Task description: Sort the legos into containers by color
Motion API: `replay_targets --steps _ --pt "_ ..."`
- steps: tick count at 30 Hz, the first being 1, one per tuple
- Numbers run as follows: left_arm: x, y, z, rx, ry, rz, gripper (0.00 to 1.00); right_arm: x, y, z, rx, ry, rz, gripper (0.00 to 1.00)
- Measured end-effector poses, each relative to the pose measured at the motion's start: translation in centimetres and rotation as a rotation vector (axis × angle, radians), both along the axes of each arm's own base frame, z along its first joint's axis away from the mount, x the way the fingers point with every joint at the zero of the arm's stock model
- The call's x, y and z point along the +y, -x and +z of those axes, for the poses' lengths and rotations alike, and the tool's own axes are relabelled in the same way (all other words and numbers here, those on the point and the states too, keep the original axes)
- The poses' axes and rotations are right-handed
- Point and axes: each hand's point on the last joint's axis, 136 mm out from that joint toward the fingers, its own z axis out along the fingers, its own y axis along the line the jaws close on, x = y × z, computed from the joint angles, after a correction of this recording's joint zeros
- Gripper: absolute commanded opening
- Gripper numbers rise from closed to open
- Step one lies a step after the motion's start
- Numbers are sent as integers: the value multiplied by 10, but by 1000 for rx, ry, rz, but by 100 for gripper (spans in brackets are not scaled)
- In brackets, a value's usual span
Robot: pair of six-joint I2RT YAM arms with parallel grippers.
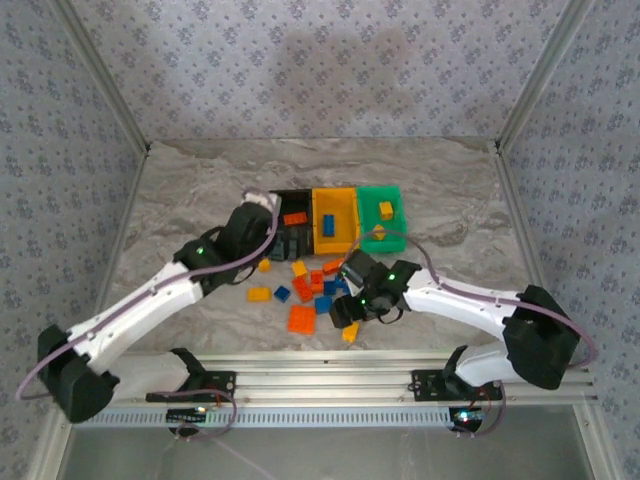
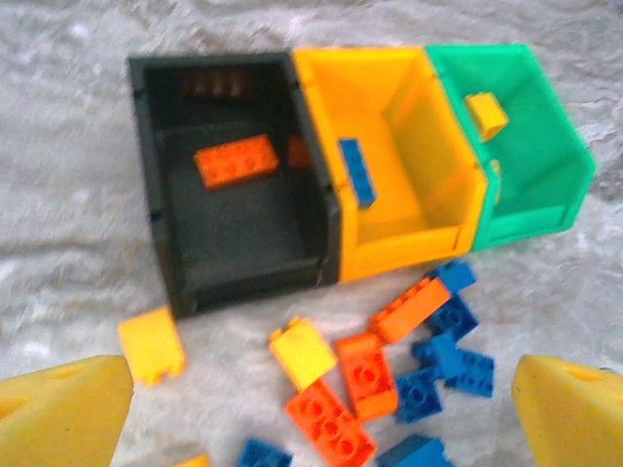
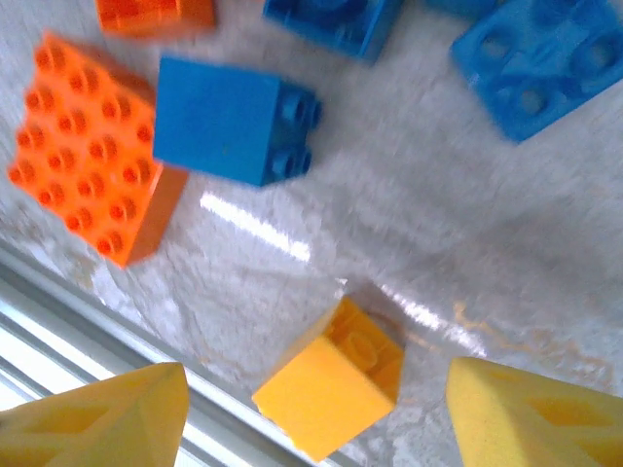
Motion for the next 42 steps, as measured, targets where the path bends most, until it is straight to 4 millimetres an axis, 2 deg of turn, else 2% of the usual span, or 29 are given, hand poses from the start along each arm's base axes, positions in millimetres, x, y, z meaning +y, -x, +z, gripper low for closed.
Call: replay_targets --steps 5,10,21,26,28,31,33,37,42 --pt "29 23 -38 73 -17 73 100 -2 14 -22 39 82 48 72" --pt "45 35 -54 104 -12 122 99 -9 18 -42 45 174 65 67" --pt "51 39 -63 124 0 156 99 -23 8 -39 -1 207 3 41" --pt "54 42 -73 144 -12 165 99 -32 -5 -18 -69 161 -46 37" --pt "55 43 -75 147 -15 166 99 -34 -12 -5 -104 131 -71 39" --pt "55 43 -75 146 -10 175 100 -41 -25 12 -140 93 -128 59" --pt "56 43 -75 145 -7 180 99 -43 -34 19 -153 77 -161 68" --pt "59 43 -78 146 -9 194 99 -34 -46 22 -164 64 -170 71" --pt "64 48 -85 158 -8 207 99 -9 -61 9 -170 62 -161 71"
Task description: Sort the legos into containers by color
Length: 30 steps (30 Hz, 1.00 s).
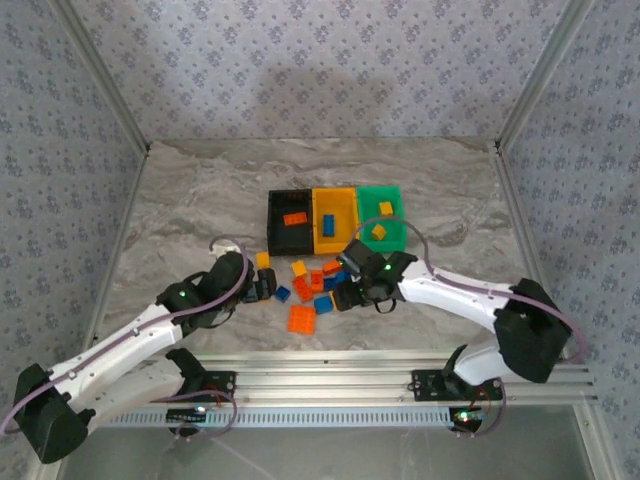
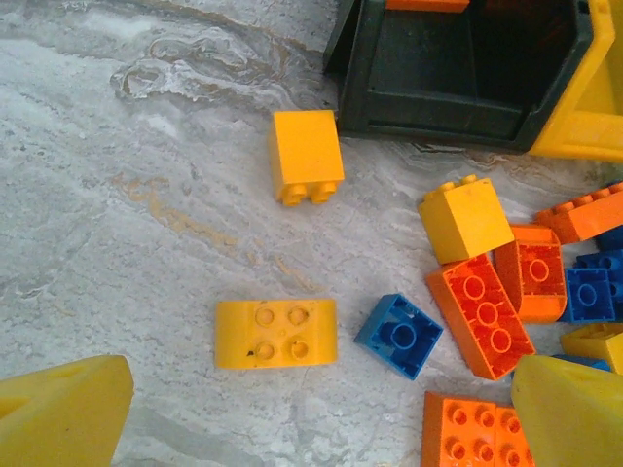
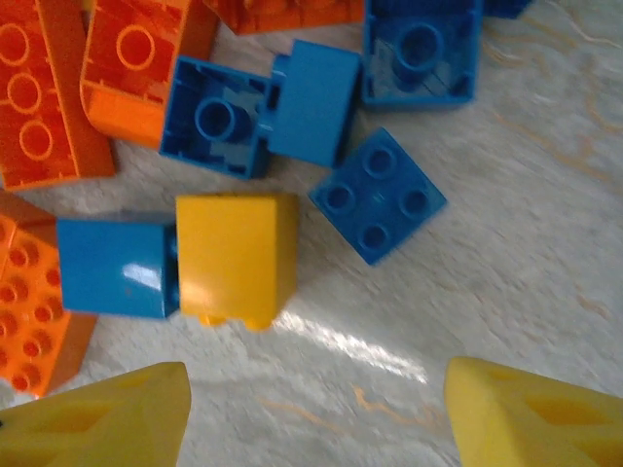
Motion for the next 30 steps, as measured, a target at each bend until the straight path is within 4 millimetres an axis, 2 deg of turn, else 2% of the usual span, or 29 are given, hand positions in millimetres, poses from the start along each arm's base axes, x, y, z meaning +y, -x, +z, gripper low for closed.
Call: replay_targets --steps 10,14,17,20,24,27,30 --pt "12 4 2 -23 35 37 99 26 -30 -12 -32 -20 -61 74" --pt "17 7 -5 -15 31 51 100 26 -32 -23 -18 11 -69 73" --pt "20 7 -6 -16 33 62 99 23 -33 -23 -16 20 -93 70" --pt "23 5 -4 -22 39 74 100 13 -30 -24 -16 33 -120 68" --pt "25 4 -3 -23 43 84 99 -25 -10 -27 9 85 -173 67" --pt "26 4 -4 -21 44 88 99 -52 3 -27 30 120 -213 70" --pt "27 4 -5 -19 43 89 99 -63 9 -18 15 107 -228 73"
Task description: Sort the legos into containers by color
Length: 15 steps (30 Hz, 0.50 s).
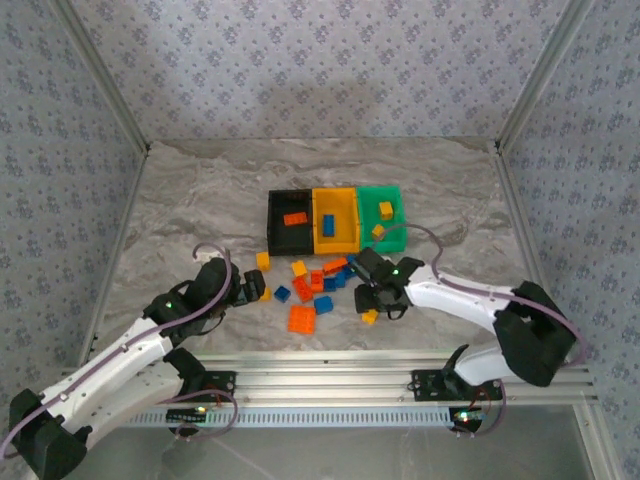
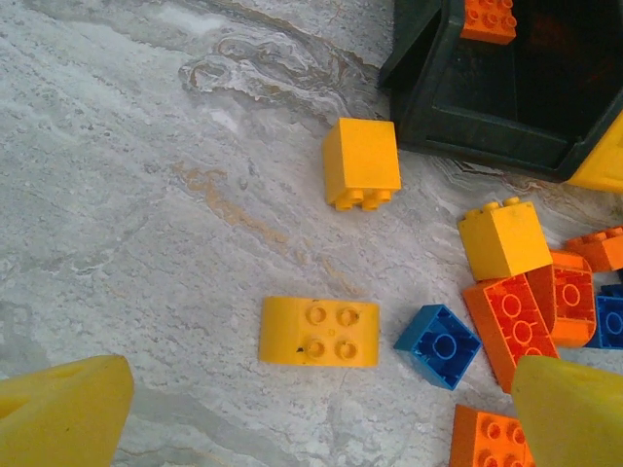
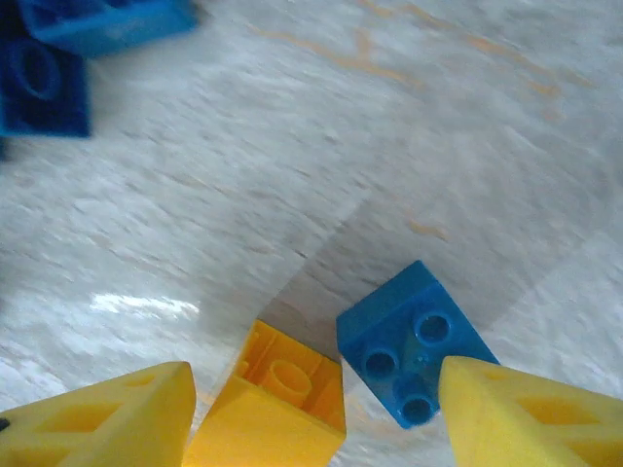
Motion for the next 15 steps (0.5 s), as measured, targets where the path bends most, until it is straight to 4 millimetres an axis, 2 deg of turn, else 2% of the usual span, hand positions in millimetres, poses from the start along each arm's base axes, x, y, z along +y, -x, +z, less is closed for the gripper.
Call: replay_targets --steps 4,7,15 --pt "1 0 0 0 0 5 99 9 -3 18 -32 -67 6 72" --pt "1 0 1 -5 4 6 99 16 3 18 1 -97 18 72" --pt "6 3 1 -15 15 15 100 20 48 1 169 -104 74 73"
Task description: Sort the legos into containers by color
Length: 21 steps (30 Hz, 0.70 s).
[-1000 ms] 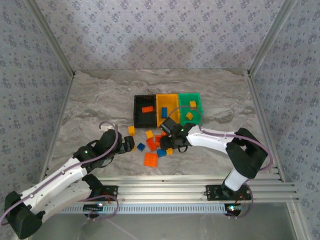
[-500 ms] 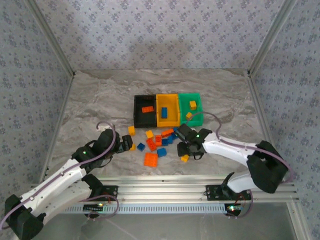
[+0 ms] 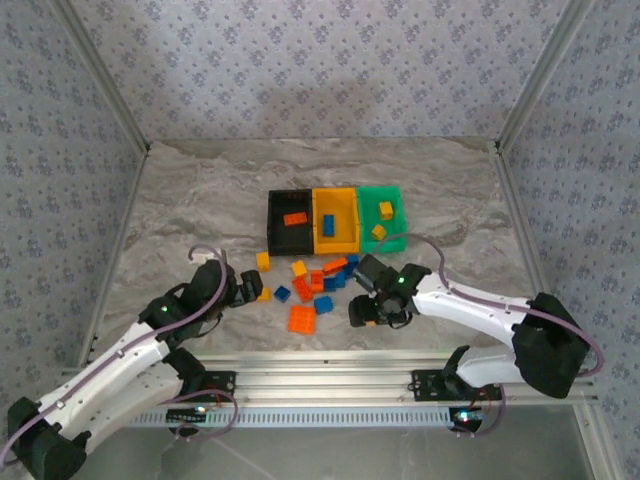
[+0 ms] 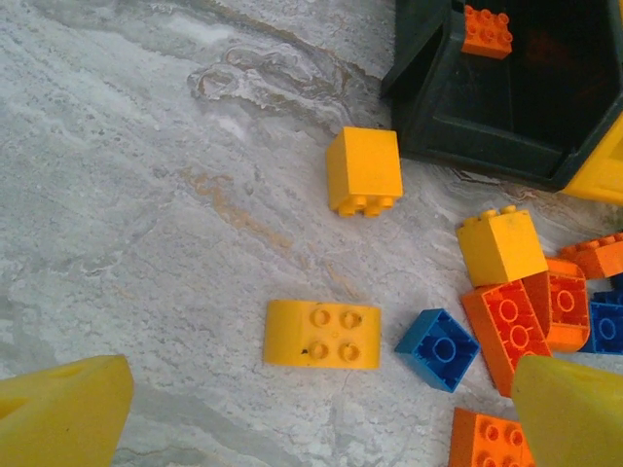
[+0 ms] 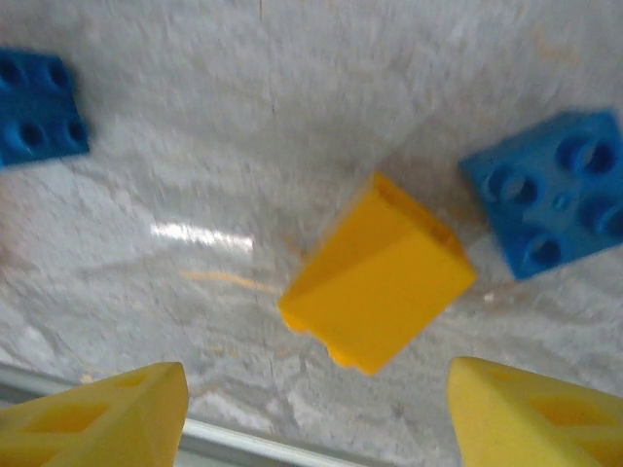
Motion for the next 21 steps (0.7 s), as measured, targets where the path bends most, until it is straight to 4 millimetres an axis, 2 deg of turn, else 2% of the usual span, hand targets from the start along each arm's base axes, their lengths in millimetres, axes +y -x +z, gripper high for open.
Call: replay_targets --steps 3,9,12,16,21 --pt "2 3 -9 15 -9 2 99 -1 8 -4 37 -2 8 73" --pt "4 5 -15 30 -14 6 99 3 6 -22 83 27 1 73" --pt "5 5 -15 30 -14 9 99 2 -3 -28 87 47 -20 72" --pt "5 5 -15 28 -13 9 99 -2 -22 -26 44 63 -47 71" --pt "5 5 -16 30 -13 9 99 1 -40 -22 6 77 -47 64"
